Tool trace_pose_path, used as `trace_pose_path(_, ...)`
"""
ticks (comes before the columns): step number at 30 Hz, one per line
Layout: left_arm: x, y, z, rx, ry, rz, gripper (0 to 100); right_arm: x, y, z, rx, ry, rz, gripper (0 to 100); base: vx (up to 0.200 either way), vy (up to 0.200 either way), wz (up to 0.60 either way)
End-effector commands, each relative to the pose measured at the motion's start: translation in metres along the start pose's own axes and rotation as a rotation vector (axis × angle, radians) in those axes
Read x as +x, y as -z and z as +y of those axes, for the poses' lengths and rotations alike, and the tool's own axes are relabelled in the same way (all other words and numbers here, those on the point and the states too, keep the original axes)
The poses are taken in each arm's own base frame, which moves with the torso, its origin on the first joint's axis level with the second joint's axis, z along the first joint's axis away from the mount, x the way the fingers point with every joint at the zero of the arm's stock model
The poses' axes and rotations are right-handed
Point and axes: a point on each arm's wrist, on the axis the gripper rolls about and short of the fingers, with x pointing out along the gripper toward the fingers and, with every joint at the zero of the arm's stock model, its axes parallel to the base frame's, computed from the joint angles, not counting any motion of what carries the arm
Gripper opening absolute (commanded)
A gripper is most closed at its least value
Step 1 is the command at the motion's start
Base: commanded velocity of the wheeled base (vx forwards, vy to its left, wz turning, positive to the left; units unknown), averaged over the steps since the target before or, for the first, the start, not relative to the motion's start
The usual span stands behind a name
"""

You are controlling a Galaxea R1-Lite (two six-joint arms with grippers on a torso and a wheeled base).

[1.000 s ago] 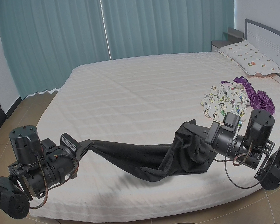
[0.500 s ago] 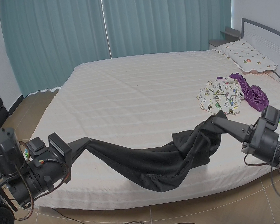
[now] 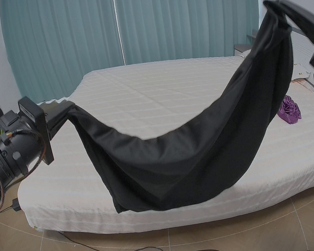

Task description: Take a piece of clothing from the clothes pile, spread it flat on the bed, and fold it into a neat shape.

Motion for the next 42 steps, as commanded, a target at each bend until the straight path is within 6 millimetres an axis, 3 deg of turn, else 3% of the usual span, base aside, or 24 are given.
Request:
trace_pose_path(1, 0.026, -0.040, -0.025, 0.010, -0.003, -0.117, 0, 0.080, -0.085, -0.016, -0.077, 0.118, -0.194, 0, 0.000, 0.000, 0.00)
trace_pose_path(2, 0.026, -0.040, -0.025, 0.010, -0.003, -0.117, 0, 0.080, -0.085, -0.016, -0.077, 0.118, -0.194, 0, 0.000, 0.000, 0.00)
trace_pose_path(3, 0.049, -0.041, -0.009, 0.003, -0.058, -0.105, 0, 0.103, -0.077, -0.063, -0.063, 0.211, -0.163, 0, 0.000, 0.000, 0.00)
trace_pose_path(7, 0.076, -0.037, 0.019, -0.011, -0.144, -0.078, 0, 0.119, -0.065, -0.107, -0.066, 0.265, -0.138, 0, 0.000, 0.000, 0.00)
trace_pose_path(11, 0.092, -0.039, 0.034, -0.018, -0.185, -0.075, 0, 0.130, -0.061, -0.125, -0.093, 0.271, -0.129, 0, 0.100, 0.000, 0.00)
trace_pose_path(17, 0.105, -0.037, 0.042, -0.019, -0.201, -0.066, 0, 0.135, -0.047, -0.158, -0.158, 0.334, -0.081, 0, 0.200, 0.000, 0.00)
trace_pose_path(25, 0.129, -0.036, 0.057, -0.023, -0.228, -0.052, 0, 0.138, -0.032, -0.188, -0.148, 0.391, -0.048, 0, 0.200, 0.000, 0.00)
trace_pose_path(30, 0.141, -0.034, 0.066, -0.022, -0.240, -0.041, 0, 0.136, -0.020, -0.205, -0.154, 0.435, -0.037, 0, 0.200, 0.000, 0.00)
trace_pose_path(36, 0.170, -0.032, 0.086, -0.023, -0.269, -0.036, 0, 0.129, -0.003, -0.240, -0.163, 0.493, -0.008, 0, 0.200, 0.000, 0.00)
trace_pose_path(42, 0.191, -0.029, 0.107, -0.010, -0.298, -0.026, 0, 0.124, 0.021, -0.278, -0.155, 0.576, -0.007, 0, 0.000, 0.000, 0.00)
